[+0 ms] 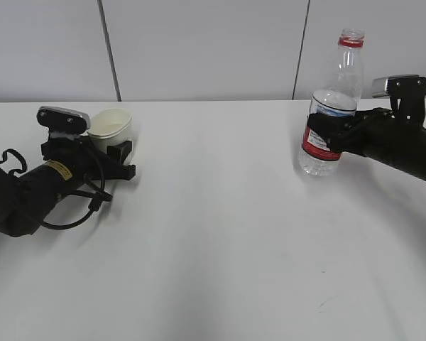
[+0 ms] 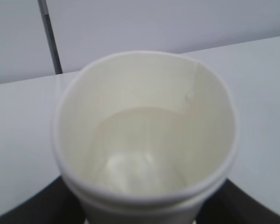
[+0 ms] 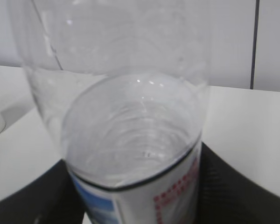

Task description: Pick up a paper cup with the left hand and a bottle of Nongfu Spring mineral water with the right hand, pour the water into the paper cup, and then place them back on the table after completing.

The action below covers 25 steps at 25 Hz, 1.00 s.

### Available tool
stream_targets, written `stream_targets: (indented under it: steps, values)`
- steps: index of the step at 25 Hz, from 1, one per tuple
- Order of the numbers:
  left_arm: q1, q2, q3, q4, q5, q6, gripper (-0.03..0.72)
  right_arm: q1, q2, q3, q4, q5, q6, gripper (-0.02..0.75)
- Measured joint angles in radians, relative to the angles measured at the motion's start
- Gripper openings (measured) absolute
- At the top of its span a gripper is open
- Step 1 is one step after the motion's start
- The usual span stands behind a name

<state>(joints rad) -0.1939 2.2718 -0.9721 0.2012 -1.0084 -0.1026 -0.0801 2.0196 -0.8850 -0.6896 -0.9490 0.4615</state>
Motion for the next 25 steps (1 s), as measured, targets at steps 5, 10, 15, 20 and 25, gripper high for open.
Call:
stream_targets:
  steps: [5, 10, 15, 20, 25]
  values:
    - [0.0, 0.001, 0.0, 0.0, 0.0, 0.0, 0.396, 0.0, 0.0, 0.0, 0.0, 0.0, 0.0, 0.438]
    - [0.0, 0.001, -0.002, 0.0, 0.004, 0.0, 0.396, 0.0, 0.0, 0.0, 0.0, 0.0, 0.0, 0.438]
    - [0.0, 0.001, -0.003, 0.0, 0.006, 0.0, 0.396, 0.0, 0.0, 0.0, 0.0, 0.0, 0.0, 0.438]
    - [0.0, 0.001, -0.003, 0.0, 0.006, 0.0, 0.396, 0.0, 0.0, 0.0, 0.0, 0.006, 0.0, 0.438]
    - [0.0, 0.001, -0.003, 0.0, 0.006, 0.0, 0.395, 0.0, 0.008, 0.0, 0.005, 0.003, -0.008, 0.438]
